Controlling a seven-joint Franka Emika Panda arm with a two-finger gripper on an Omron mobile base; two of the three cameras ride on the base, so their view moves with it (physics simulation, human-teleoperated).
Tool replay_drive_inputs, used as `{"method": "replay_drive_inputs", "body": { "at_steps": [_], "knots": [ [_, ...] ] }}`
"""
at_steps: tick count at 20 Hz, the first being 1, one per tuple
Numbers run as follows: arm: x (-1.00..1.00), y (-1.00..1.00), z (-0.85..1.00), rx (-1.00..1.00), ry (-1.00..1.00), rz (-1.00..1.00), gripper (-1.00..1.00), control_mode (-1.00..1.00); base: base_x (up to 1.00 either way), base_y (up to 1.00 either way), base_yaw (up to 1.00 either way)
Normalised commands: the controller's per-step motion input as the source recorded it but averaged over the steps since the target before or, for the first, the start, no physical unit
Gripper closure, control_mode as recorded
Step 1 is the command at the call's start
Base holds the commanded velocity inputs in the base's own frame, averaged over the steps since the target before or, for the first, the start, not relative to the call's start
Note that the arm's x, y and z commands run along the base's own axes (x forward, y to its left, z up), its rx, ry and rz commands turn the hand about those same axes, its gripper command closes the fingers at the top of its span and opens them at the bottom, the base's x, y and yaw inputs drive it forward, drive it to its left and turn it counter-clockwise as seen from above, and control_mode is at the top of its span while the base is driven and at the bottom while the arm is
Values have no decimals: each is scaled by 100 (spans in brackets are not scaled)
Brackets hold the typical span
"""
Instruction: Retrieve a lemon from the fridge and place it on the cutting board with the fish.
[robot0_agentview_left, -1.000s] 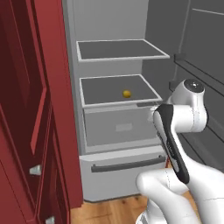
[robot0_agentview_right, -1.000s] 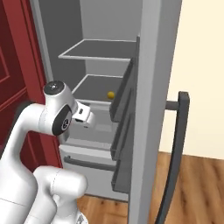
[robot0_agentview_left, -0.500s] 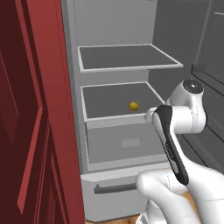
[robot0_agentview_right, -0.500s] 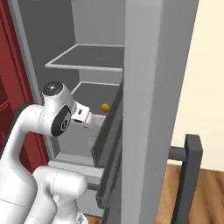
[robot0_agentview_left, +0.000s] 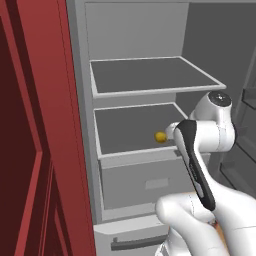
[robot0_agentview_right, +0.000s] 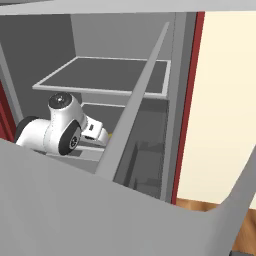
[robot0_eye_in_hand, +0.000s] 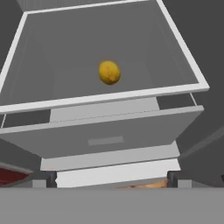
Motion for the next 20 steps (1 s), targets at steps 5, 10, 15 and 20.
{"method": "replay_drive_inputs", "body": {
  "at_steps": [5,10,15,20],
  "knots": [
    [23,0,-6,0,-13,-1,-100,-100,8,0,0],
    [25,0,-14,-1,-23,-1,-100,-100,0,0,0],
    [2,-2,-8,-1,-3,0,-100,-100,0,0,0],
    [5,0,-2,0,3,0,-100,-100,0,0,0]
  ]
}}
